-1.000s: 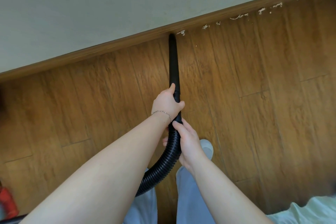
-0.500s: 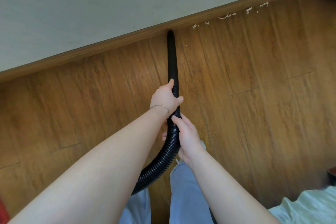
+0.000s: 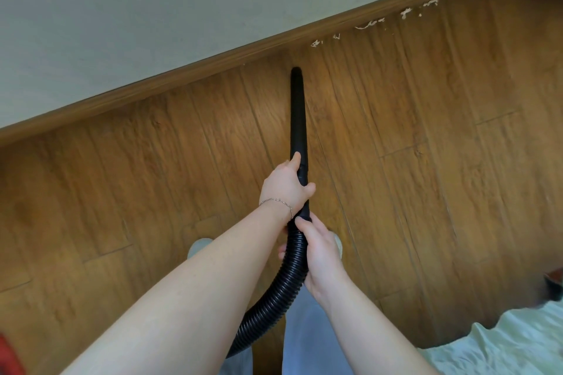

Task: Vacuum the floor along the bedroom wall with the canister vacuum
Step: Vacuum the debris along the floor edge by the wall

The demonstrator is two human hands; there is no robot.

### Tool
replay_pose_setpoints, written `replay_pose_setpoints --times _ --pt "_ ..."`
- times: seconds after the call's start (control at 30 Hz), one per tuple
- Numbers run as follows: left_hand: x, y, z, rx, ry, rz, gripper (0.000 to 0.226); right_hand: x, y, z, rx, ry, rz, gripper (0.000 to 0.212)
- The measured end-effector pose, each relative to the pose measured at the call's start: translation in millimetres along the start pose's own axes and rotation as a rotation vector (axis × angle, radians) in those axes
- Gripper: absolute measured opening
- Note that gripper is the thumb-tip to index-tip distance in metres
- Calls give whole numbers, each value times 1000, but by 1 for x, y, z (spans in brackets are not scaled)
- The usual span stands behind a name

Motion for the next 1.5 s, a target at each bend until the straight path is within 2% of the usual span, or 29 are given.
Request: replay_pose_setpoints --times 0.23,0.57,0.77,1.0,1.2,1.5 --pt "4 -15 -2 -4 1 33 71 2 11 -4 15 17 -18 31" --pt "6 42 54 45 144 -133 68 -15 -44 -3 196 1 81 26" --pt "8 49 60 55 146 -144 67 -17 -54 -4 203 -7 104 20" --pt "4 45 57 65 137 -124 71 -18 -46 -1 224 -6 72 34" --pt "-8 35 22 44 44 -76 71 -12 -32 11 116 21 51 33" --pt "-26 35 3 -35 55 -59 71 -12 -31 32 -8 -1 88 27"
Point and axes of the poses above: each hand's wrist, its own x-axis away from the middle knuckle, its own y-axis out of the back of the hand, z = x × y, the point moved 10 cm from there along -x, towards the middle knuckle, and after that the axes turned 5 degrees about -y, right-handed, at the moved point
